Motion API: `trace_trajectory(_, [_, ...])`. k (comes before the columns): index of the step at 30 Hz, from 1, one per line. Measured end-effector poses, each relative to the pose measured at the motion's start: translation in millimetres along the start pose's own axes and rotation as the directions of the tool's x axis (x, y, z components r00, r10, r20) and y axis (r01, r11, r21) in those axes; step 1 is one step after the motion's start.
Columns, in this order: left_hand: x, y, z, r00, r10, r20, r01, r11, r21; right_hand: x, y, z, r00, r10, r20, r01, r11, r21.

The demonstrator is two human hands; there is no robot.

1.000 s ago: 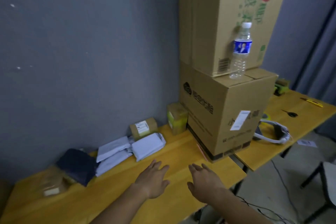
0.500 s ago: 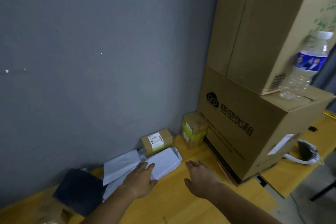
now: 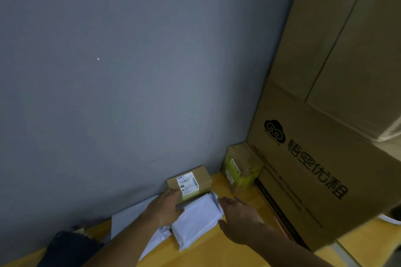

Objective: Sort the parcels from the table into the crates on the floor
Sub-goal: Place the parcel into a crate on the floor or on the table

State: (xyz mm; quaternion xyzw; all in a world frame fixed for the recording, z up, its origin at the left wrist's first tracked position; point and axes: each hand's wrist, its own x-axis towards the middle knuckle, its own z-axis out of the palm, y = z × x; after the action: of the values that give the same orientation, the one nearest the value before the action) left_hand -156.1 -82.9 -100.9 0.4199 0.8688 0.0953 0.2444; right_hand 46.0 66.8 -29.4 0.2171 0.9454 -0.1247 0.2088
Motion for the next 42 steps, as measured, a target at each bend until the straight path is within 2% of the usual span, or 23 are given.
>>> trace_trajectory(6, [71.3,-11.3,7.1,0.994,-0.106,-0.008,0.106,0.994,0.033,69.0,25.8,8.7,0.995,-0.054,0.085,0.052,0.998,0.020])
trace_trajectory(12, [107.1,-19.8,25.6,0.984,-0.169,-0.058,0.174,0.980,0.099,109.7,42.5,14.5,0.991,-0.099,0.085,0.097,0.995,0.023])
trace_trajectory(15, [115.6,-22.5,33.2,0.970,-0.199,-0.143,0.215,0.970,0.109,120.1,45.3,14.9,0.989,-0.119,0.091,0.118,0.993,0.012])
trace_trajectory(20, [119.9,-23.2,41.0,0.962,-0.193,-0.194,0.224,0.963,0.151,132.5,47.1,22.3,0.991,-0.107,0.084,0.104,0.994,0.039])
trace_trajectory(29, [96.4,-15.5,18.7,0.947,-0.194,-0.257,0.219,0.973,0.070,119.1,40.7,14.2,0.995,-0.094,-0.017,0.095,0.994,0.055])
trace_trajectory(34, [56.4,-12.9,-18.7,0.932,-0.033,-0.361,0.076,0.992,0.105,78.2,28.6,-12.5,0.996,-0.058,-0.064,0.063,0.996,0.064])
trace_trajectory(38, [11.3,-5.0,-58.6,0.902,0.160,-0.402,-0.128,0.986,0.105,31.2,13.3,-37.9,0.980,0.001,-0.198,0.014,0.997,0.078])
trace_trajectory(42, [-45.6,15.5,-98.1,0.845,0.270,-0.461,-0.282,0.959,0.044,-23.7,-2.1,-66.1,0.932,0.003,-0.361,0.060,0.985,0.163])
